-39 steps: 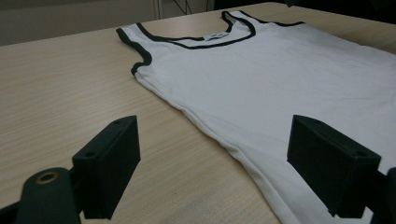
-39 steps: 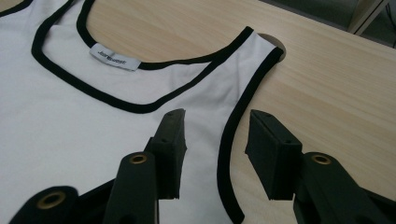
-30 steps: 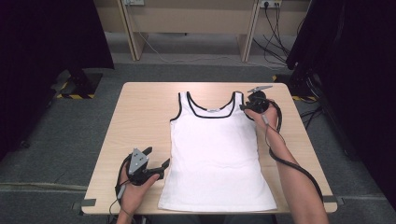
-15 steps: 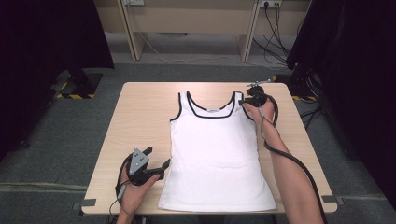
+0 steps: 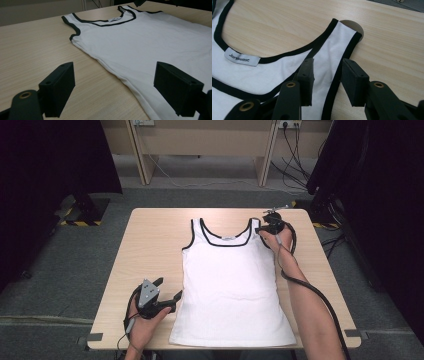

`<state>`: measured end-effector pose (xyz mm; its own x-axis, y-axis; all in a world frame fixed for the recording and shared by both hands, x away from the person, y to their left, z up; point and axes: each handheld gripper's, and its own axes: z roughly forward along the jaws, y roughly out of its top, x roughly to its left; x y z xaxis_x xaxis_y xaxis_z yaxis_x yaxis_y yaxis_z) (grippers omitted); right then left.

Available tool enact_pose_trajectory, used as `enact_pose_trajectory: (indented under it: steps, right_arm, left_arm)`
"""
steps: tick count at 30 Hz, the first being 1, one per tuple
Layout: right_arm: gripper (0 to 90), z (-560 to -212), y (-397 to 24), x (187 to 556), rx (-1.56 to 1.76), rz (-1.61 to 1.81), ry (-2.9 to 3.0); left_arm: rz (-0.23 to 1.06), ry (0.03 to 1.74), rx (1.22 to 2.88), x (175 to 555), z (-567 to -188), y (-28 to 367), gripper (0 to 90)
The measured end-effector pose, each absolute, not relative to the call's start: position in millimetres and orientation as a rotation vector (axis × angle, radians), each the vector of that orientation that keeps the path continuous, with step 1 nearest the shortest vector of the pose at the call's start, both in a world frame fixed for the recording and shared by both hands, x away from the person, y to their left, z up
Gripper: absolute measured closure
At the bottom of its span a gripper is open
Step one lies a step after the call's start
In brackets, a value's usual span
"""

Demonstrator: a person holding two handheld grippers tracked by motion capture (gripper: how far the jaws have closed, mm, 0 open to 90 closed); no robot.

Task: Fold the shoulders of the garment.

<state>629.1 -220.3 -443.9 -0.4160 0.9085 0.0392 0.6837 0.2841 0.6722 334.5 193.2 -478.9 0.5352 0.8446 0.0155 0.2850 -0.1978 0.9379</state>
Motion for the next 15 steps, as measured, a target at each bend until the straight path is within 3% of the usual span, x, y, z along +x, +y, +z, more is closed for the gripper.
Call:
enact_pose_trajectory:
  steps: [15]
  right_arm:
    - [58.7,-447.7,-221.1,637.0,1.5,0.871,2.192]
  left_arm:
    - [0.678,0.947,1.746,334.4,-479.0,193.1,16.5]
